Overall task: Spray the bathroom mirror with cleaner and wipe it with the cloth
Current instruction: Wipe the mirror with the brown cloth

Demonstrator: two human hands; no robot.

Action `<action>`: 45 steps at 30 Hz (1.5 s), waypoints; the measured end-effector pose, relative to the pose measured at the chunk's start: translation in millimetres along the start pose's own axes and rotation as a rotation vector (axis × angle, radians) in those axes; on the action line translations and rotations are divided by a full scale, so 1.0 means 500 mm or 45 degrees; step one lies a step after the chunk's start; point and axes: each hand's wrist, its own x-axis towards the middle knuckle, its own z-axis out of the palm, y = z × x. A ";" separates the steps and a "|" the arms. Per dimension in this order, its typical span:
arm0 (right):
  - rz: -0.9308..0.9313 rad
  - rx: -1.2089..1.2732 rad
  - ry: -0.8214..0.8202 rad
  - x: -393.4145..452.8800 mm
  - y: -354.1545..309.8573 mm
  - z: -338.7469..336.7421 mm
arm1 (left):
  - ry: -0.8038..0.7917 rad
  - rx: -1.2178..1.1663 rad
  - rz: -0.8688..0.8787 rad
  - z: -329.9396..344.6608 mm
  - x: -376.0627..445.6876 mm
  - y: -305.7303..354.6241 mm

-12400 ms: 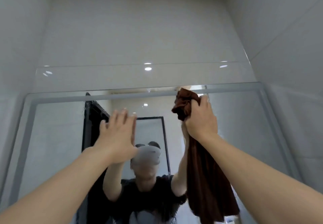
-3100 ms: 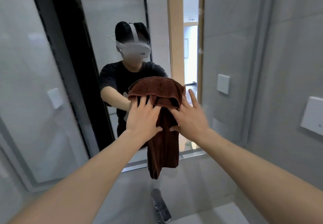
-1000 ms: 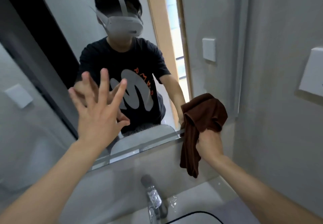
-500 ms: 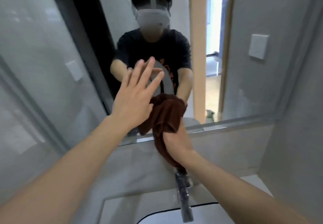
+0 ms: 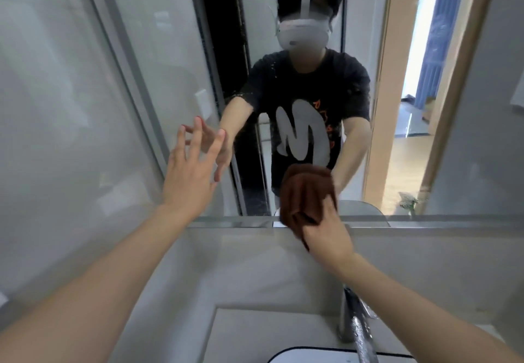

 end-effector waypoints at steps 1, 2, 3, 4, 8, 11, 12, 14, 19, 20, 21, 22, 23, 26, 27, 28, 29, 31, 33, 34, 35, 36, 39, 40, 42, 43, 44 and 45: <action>-0.197 -0.191 -0.087 0.010 -0.019 0.027 | 0.019 -0.019 0.002 0.003 0.001 -0.003; -0.387 -0.332 -0.149 0.022 -0.032 0.055 | 0.030 -0.033 0.011 0.006 0.002 -0.008; -0.530 -0.461 -0.108 0.040 -0.044 0.082 | 0.025 -0.048 0.022 0.005 0.002 -0.014; -0.595 -0.507 -0.080 0.052 -0.065 0.105 | 0.007 -0.069 0.036 0.001 0.001 -0.018; -0.692 -0.655 -0.185 0.089 -0.191 0.166 | -0.061 -0.191 0.091 -0.033 -0.005 -0.036; -0.701 -0.701 -0.249 0.125 -0.275 0.219 | -0.037 -0.181 0.175 -0.048 0.001 -0.070; -0.724 -0.725 -0.294 0.134 -0.308 0.228 | -0.043 -0.155 0.206 -0.049 0.002 -0.080; -0.723 -0.764 -0.316 0.152 -0.360 0.242 | -0.079 -0.097 0.237 -0.049 0.000 -0.089; -0.670 -0.940 -0.405 0.155 -0.405 0.235 | -0.130 -0.121 0.204 -0.046 -0.008 -0.075; -0.688 -0.928 -0.382 0.158 -0.393 0.229 | -0.124 -0.107 0.202 -0.047 -0.008 -0.076; -0.707 -0.887 -0.346 0.161 -0.378 0.220 | -0.120 -0.087 0.200 -0.049 -0.009 -0.079; -0.733 -0.864 -0.317 0.165 -0.360 0.207 | -0.113 -0.066 0.203 -0.052 -0.010 -0.079; -0.756 -0.865 -0.298 0.166 -0.338 0.195 | -0.093 -0.052 0.211 -0.056 -0.010 -0.076; -0.797 -0.902 -0.297 0.146 -0.250 0.146 | 0.018 -0.106 0.269 -0.068 -0.015 -0.027; -0.798 -0.907 -0.284 0.136 -0.218 0.124 | 0.050 -0.138 0.298 -0.070 -0.017 0.001; -0.809 -0.918 -0.255 0.127 -0.184 0.101 | 0.073 -0.158 0.335 -0.073 -0.018 0.032; -0.822 -0.919 -0.219 0.118 -0.148 0.078 | 0.089 -0.162 0.382 -0.074 -0.018 0.064; -0.810 -0.891 -0.153 0.102 -0.074 0.023 | 0.119 -0.139 0.495 -0.071 -0.017 0.123; -0.785 -0.871 -0.069 0.084 0.004 -0.036 | 0.127 -0.099 0.587 -0.065 -0.019 0.172; -0.778 -0.870 -0.050 0.075 0.042 -0.065 | 0.119 -0.073 0.617 -0.061 -0.022 0.194; -0.766 -0.872 -0.047 0.065 0.079 -0.096 | 0.107 -0.049 0.645 -0.057 -0.027 0.216; -0.750 -0.874 -0.055 0.055 0.117 -0.127 | 0.091 -0.031 0.671 -0.053 -0.033 0.237; -0.701 -0.934 -0.056 0.022 0.223 -0.224 | 0.021 0.009 0.725 -0.039 -0.049 0.292; -0.674 -0.961 -0.048 0.010 0.257 -0.253 | -0.006 0.018 0.720 -0.035 -0.053 0.306; -0.571 -1.014 -0.042 -0.013 0.312 -0.310 | -0.054 0.016 0.670 -0.026 -0.060 0.323; -0.519 -1.031 -0.038 -0.024 0.338 -0.334 | -0.080 0.013 0.633 -0.021 -0.065 0.327; -0.474 -1.044 -0.011 -0.036 0.365 -0.352 | -0.105 0.013 0.594 -0.015 -0.070 0.328; -0.401 -1.035 0.011 -0.049 0.391 -0.367 | -0.129 0.014 0.555 -0.010 -0.075 0.327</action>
